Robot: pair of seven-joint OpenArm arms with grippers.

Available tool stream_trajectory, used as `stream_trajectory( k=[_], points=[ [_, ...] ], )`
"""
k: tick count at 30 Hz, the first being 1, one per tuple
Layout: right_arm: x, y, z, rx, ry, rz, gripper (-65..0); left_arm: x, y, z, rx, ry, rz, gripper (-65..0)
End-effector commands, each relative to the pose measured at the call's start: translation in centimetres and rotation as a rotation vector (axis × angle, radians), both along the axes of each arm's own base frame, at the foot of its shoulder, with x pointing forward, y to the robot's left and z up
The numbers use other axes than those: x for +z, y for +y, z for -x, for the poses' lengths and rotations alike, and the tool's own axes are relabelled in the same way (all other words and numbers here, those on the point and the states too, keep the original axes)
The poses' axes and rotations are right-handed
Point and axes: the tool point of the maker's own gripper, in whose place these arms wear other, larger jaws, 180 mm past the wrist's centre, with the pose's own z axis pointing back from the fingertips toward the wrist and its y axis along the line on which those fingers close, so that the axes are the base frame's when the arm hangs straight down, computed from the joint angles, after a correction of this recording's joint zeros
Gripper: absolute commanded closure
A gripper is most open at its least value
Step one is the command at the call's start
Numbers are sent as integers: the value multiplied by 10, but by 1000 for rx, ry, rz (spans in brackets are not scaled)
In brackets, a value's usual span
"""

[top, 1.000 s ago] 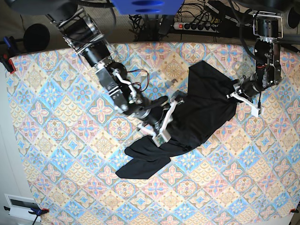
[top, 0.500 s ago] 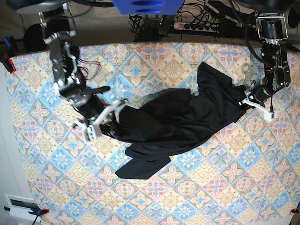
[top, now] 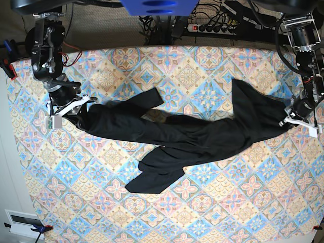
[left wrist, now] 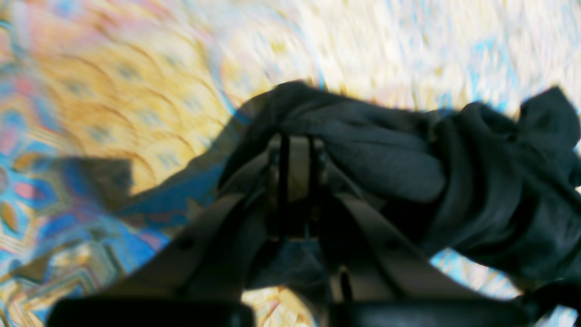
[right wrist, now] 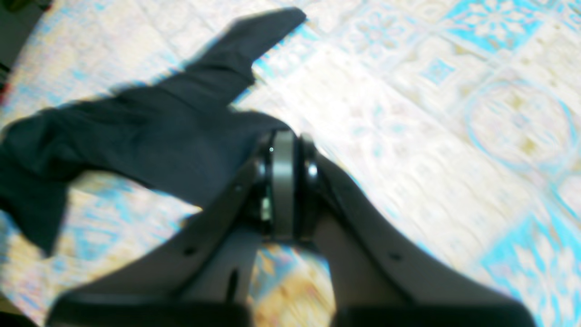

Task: Layout the t-shirt on the table in an organized manner, then fold the t-shirt properly
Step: 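Pull the grippers apart to stretch the shirt across the table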

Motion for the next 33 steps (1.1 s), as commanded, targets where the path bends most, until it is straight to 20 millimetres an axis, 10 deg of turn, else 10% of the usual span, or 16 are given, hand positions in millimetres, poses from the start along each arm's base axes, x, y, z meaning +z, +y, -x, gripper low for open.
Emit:
stream_trajectory(
  k=[1, 11, 20, 24, 33],
  points=[
    [21, -11, -6, -18, -72, 18, 0, 30, 10, -17, 5, -85, -34, 0],
    [32, -15, 1, -38, -79, -164, 0, 66, 26, -38, 16, -159, -79, 0],
    [6, 51, 15, 128, 19, -228, 0, 155, 45, -88, 55, -327, -237, 0],
    [8, 42, 12, 103, 7, -219, 0, 191, 58, -97, 82, -382, -296, -2],
    [37, -28, -3, -70, -99, -157, 0, 146, 89, -100, 168, -256, -217, -44]
  ],
)
